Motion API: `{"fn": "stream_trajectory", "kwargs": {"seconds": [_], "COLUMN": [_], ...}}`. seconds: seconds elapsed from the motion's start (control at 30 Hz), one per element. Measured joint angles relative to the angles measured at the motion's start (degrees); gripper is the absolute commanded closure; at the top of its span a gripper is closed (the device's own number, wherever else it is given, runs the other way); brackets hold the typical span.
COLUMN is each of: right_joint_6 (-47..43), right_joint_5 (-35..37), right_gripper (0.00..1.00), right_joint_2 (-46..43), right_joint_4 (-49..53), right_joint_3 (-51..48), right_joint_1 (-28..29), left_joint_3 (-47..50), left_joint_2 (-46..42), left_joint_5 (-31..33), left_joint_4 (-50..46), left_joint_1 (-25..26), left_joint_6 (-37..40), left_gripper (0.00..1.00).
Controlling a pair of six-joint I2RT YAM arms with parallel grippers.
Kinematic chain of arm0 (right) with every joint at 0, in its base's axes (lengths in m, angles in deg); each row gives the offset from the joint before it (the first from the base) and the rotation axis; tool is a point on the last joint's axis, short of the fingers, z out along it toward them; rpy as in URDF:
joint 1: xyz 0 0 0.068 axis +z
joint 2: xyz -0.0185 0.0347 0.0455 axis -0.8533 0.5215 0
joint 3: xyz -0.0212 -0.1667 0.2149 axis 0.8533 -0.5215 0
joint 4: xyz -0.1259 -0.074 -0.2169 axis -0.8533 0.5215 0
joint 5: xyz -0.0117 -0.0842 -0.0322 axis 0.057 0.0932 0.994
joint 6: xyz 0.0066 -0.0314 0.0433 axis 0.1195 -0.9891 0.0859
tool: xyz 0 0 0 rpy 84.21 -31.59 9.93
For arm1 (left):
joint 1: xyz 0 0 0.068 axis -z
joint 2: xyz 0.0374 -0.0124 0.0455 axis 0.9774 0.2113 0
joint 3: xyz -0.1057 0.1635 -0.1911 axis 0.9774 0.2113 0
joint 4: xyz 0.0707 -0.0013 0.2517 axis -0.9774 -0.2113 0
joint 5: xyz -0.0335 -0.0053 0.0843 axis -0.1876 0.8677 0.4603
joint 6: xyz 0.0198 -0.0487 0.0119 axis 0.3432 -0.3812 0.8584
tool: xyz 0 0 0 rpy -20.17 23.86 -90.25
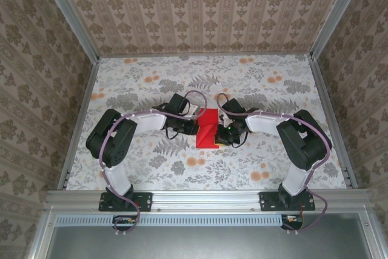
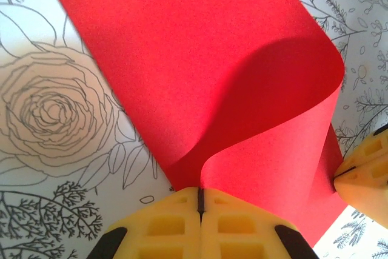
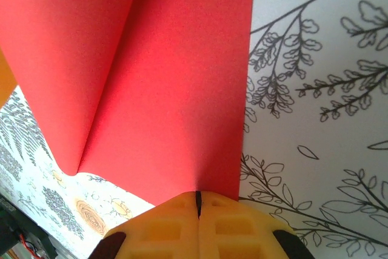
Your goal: Fold a paper plane with a square sheet of paper (fold left side to right side)
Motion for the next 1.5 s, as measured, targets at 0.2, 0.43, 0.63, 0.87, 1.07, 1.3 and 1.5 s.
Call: {"fn": "stream_trajectory", "kwargs": {"seconds": [0.2,0.43,0.63,0.87,1.07,1.3,1.5], "right_joint_6": [0.0,-0.2,-0.2,-0.2,-0.2,1.9,4.9], "right_joint_5": [0.0,0.0,0.0,-0.1,-0.4,-3.3,-5.3], "right_gripper": [0.96,0.96,0.96,0.96,0.96,0.96,0.97], "right_joint_2": [0.0,0.1,0.2,0.3,0.2,-5.4,-4.7], "right_joint_4": [0.0,0.1,0.4,0.5,0.1,-5.4,-11.6], "right_joint_3": [0.0,0.1,0.3,0.5,0.4,-1.4,-0.4], "right_joint_1": [0.0,0.0,0.0,0.0,-0.2,-2.7,-2.8], "left_joint_3": [-0.2,-0.4,-0.4,-1.0,-1.0,-1.4,-1.7], "left_joint_2": [0.0,0.1,1.1,1.9,1.9,1.9,1.9], "left_joint_5": [0.0,0.0,0.0,0.0,0.2,1.4,2.4], "left_joint_4": [0.1,0.2,0.2,0.2,0.1,-0.3,-0.5], "left_joint_1": [0.0,-0.1,0.0,0.0,0.2,1.0,1.6], "left_joint_6": [0.2,0.5,0.7,0.7,1.1,1.3,1.4], "left_gripper": [1.00,1.00,1.00,1.00,1.00,1.00,1.00]}}
